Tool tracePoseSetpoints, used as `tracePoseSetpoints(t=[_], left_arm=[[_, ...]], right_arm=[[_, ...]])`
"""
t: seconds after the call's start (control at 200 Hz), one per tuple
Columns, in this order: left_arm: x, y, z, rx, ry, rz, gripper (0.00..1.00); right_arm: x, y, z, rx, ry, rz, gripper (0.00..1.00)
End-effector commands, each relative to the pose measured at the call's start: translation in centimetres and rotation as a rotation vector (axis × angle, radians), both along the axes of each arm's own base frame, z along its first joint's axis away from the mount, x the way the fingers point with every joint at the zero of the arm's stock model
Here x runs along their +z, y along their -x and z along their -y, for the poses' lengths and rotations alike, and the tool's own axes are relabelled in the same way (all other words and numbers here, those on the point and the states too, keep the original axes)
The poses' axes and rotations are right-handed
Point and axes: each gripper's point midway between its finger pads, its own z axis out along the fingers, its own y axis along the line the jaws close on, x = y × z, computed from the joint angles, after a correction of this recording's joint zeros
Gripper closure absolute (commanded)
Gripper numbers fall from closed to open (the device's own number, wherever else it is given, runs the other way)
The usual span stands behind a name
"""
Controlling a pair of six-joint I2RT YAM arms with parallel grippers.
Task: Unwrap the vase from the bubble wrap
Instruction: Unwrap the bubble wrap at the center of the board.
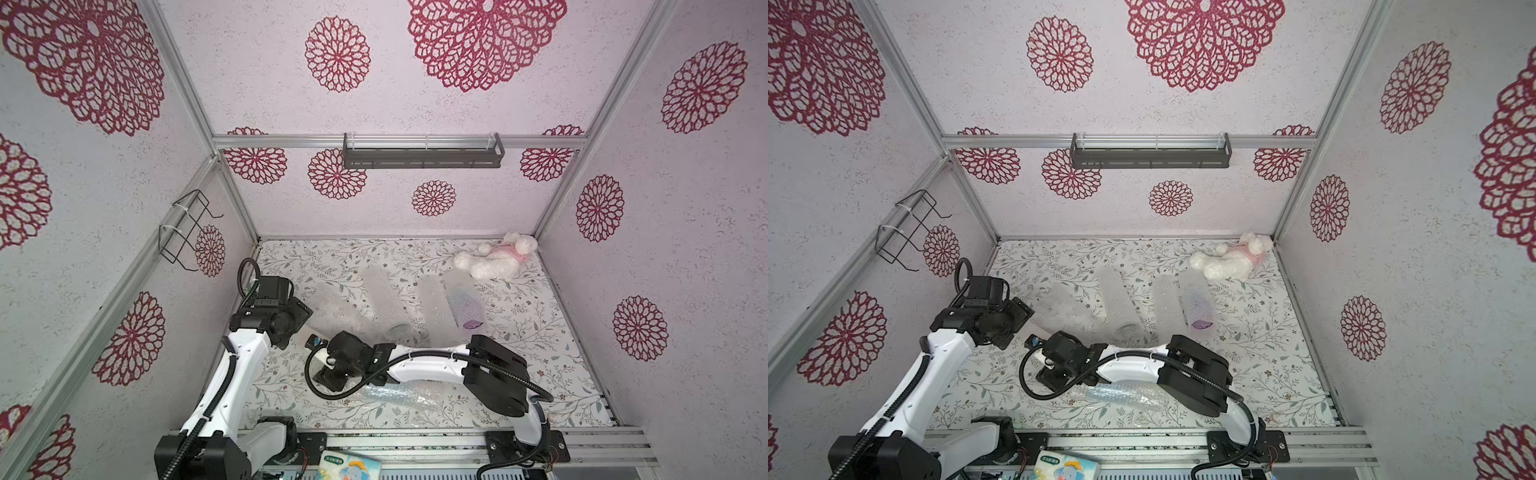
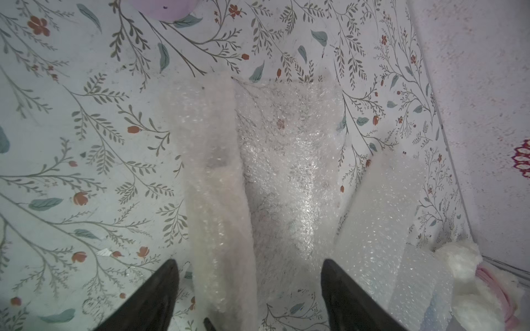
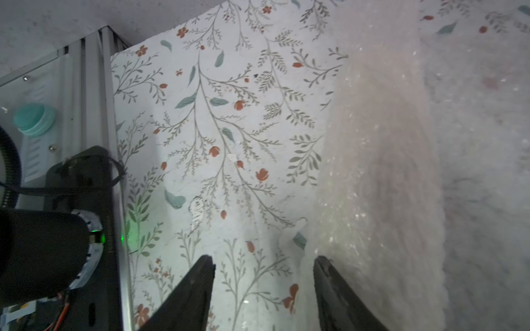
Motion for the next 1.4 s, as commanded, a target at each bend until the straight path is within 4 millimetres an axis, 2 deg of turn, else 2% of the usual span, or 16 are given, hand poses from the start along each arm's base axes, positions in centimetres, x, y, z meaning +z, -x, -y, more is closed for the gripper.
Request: tracePoseSetpoints(t=[0.0,0.255,0.445,0.6,0.63,0.645,0.69,0.861,0.996,1.151,1.396], left_arm=[[-1.0,0.2,0.1,-0.02,0.006,-0.031,0.19],[-2.0,-0.7,1.3,-0.056,0.058,-0.03,0.2],[-3.5,-1.7,2.7,-0.106,0.064,-0.066,0.2],[-6.4,-2.2,4.5,-0.154,0.064,-0.129,0.21],[-7.1,-2.2,4.7,-0.162,0.062,-0.145,0.21],[-7.4,-2.1,4.8,-0.163,0.062,-0.155,0.21],[-8.3,-1.9,5.1,-0.173,0.06,-0.182,0.22],[-9.5,-0.1,5.2,-0.159,0.054,-0.212,0.22],[-9.6,2.0,4.5,-0.127,0.046,-0.21,0.22],[-9.7,4.5,3.8,-0.082,0.046,-0.205,0.22],[-8.2,5.0,2.9,-0.048,0.033,-0.144,0.21]], right_arm=[[2.9,1.0,-0.5,0.013,-0.054,0.013,0.42],[10.1,0.9,3.1,-0.024,-0.21,0.122,0.41],[12.3,-1.0,7.1,-0.14,-0.248,0.187,0.41],[11.8,-4.6,10.2,-0.269,-0.244,0.157,0.41],[11.6,-4.7,10.5,-0.279,-0.242,0.147,0.41],[11.5,-6.0,11.2,-0.314,-0.241,0.144,0.41],[11.4,-7.1,12.0,-0.345,-0.24,0.136,0.41],[9.0,-10.7,13.9,-0.429,-0.174,0.107,0.41],[6.9,-12.8,13.8,-0.437,-0.084,0.122,0.41],[5.4,-13.8,11.7,-0.355,-0.022,0.145,0.41],[3.7,-15.1,7.9,-0.203,0.038,0.134,0.4]])
